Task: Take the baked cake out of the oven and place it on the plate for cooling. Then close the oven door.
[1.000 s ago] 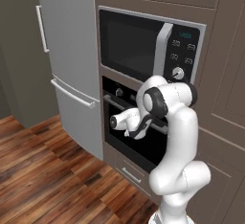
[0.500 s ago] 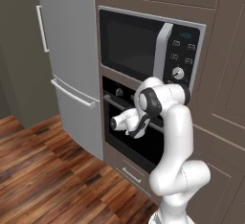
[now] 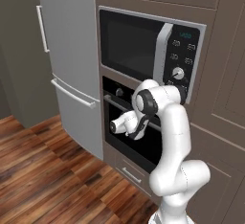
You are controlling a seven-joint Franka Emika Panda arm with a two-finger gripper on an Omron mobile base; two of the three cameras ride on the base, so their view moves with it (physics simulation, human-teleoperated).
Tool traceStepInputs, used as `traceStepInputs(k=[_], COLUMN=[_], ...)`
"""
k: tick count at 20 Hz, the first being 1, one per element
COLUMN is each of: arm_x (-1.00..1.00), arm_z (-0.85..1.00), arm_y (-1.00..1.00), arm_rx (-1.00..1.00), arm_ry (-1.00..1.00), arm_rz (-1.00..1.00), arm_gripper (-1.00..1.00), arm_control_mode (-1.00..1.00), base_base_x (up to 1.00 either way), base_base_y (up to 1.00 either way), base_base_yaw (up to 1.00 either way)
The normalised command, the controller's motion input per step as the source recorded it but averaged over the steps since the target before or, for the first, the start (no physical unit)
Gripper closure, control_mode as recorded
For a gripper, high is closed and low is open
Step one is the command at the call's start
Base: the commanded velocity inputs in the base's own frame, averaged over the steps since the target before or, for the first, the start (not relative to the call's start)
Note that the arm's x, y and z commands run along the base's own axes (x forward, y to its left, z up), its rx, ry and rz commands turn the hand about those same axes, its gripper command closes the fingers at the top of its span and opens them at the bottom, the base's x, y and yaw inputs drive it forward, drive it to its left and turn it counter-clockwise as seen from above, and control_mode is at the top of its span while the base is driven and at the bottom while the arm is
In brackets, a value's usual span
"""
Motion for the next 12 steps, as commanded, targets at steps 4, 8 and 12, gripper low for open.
traceStepInputs(k=[4,8,12], arm_x=[0.13,0.00,-0.14], arm_z=[-0.50,-0.69,-0.72], arm_y=[0.00,0.14,0.51], arm_rx=[0.00,0.02,0.04], arm_ry=[0.16,0.24,0.29], arm_rz=[0.03,0.03,0.04], arm_gripper=[1.00,1.00,1.00], arm_control_mode=[-1.00,-1.00,-1.00], base_base_x=[0.00,0.00,0.00], base_base_y=[0.00,0.00,0.00], base_base_yaw=[0.00,0.00,0.00])
